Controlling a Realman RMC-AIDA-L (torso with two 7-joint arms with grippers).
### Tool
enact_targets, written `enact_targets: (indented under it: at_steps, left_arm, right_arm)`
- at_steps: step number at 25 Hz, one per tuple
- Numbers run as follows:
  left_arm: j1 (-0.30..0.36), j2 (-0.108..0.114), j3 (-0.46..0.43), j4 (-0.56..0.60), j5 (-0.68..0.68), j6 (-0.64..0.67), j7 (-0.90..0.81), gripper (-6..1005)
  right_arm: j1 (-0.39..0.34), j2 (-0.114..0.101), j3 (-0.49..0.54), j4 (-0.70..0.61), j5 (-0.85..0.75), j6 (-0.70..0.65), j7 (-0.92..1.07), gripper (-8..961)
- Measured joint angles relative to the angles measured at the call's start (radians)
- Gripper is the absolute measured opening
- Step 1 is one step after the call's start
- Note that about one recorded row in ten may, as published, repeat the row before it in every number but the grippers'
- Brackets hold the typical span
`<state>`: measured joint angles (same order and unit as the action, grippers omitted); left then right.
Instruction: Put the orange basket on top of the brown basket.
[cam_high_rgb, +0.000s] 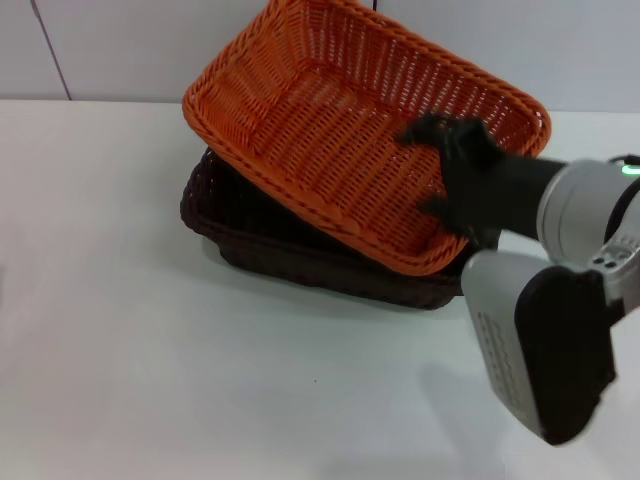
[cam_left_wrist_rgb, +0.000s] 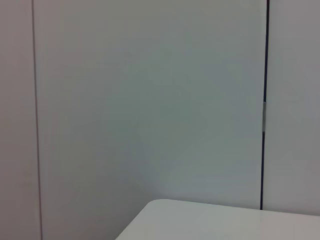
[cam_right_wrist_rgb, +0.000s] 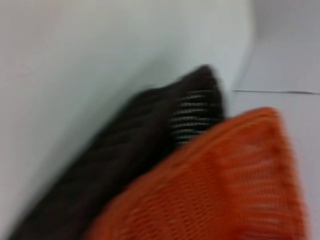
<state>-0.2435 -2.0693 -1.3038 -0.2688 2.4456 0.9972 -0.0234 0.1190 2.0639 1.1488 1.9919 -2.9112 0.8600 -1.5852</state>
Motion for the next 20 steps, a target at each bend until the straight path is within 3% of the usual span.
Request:
enact_targets:
  at_steps: [6, 12, 13, 14, 17, 20]
  left_arm:
    - [0.001, 0.0, -0.009, 0.003, -0.001, 0.006, 0.0, 738]
    - [0.013, 0.0, -0.011, 0.002, -0.001, 0.097, 0.0, 738]
    - [0.013, 0.0, -0.011, 0.002, -0.001, 0.097, 0.0, 738]
    - [0.019, 0.0, -0.011, 0.002, -0.001, 0.111, 0.0, 738]
    - [0.029, 0.0, -0.013, 0.002, -0.001, 0.127, 0.0, 738]
    - [0.036, 0.0, -0.019, 0.002, -0.001, 0.131, 0.0, 738]
  right_arm:
    - [-0.105, 0.014, 0.005, -0.085, 0.001, -0.464, 0.123, 738]
    - [-0.241, 0.019, 0.125, -0.255, 0.038, -1.034, 0.573, 738]
    - [-0.302, 0.021, 0.161, -0.377, 0.137, -1.305, 0.734, 738]
    - [-0.302, 0.021, 0.161, -0.377, 0.137, -1.305, 0.734, 738]
    - [-0.32, 0.02, 0.167, -0.64, 0.347, -1.697, 0.909, 738]
    - [-0.252, 0.019, 0.124, -0.937, 0.482, -1.988, 1.048, 738]
